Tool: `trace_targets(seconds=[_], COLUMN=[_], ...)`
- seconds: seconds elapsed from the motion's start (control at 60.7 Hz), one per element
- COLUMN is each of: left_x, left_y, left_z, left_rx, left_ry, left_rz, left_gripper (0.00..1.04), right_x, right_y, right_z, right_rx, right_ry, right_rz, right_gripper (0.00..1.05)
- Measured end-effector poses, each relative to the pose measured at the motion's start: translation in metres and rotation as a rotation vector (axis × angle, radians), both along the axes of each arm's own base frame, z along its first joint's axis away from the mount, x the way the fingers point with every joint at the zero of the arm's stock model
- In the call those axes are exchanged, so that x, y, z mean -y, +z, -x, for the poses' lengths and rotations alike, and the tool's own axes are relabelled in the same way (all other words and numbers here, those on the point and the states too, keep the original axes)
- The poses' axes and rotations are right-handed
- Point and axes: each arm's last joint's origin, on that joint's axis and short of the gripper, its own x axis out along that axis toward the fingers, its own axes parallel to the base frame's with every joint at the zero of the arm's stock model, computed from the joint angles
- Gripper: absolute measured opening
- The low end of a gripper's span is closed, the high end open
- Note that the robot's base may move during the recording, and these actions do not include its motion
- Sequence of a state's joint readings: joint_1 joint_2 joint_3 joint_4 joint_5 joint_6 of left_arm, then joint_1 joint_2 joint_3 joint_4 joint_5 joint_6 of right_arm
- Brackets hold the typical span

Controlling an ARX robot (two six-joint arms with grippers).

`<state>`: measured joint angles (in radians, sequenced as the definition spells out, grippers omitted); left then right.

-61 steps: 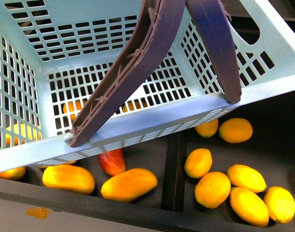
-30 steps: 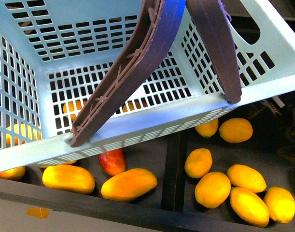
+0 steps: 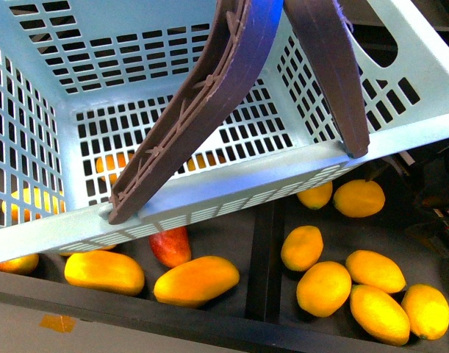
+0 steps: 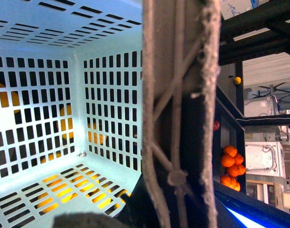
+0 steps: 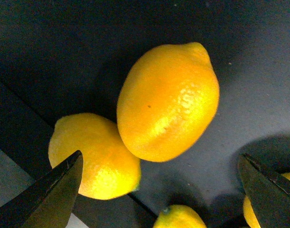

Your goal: Pick lemon and mango into basket

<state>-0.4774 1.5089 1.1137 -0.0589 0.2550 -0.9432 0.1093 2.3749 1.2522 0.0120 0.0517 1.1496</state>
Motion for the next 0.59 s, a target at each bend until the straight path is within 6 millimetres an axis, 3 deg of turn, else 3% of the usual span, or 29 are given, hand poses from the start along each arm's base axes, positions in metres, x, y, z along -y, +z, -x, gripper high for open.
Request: trace_targets(seconds=[0.313,0.593], left_x=[0.0,0.0], left_y=[0.0,0.0], left_z=[0.0,0.0], left_rx=[0.0,0.0], left_ry=[0.0,0.0], left_rz=[0.0,0.0], left_gripper=[0.05,0.05], right_x=[-0.004,-0.002], right_y=[-0.016,-0.03], right_z=[-0.031,-0.04], right_rx=[-0.01,-0.03], right_ry=[-0.016,-0.038], right_rz=[-0.012,-0.011], right_gripper=[0.96,0.96])
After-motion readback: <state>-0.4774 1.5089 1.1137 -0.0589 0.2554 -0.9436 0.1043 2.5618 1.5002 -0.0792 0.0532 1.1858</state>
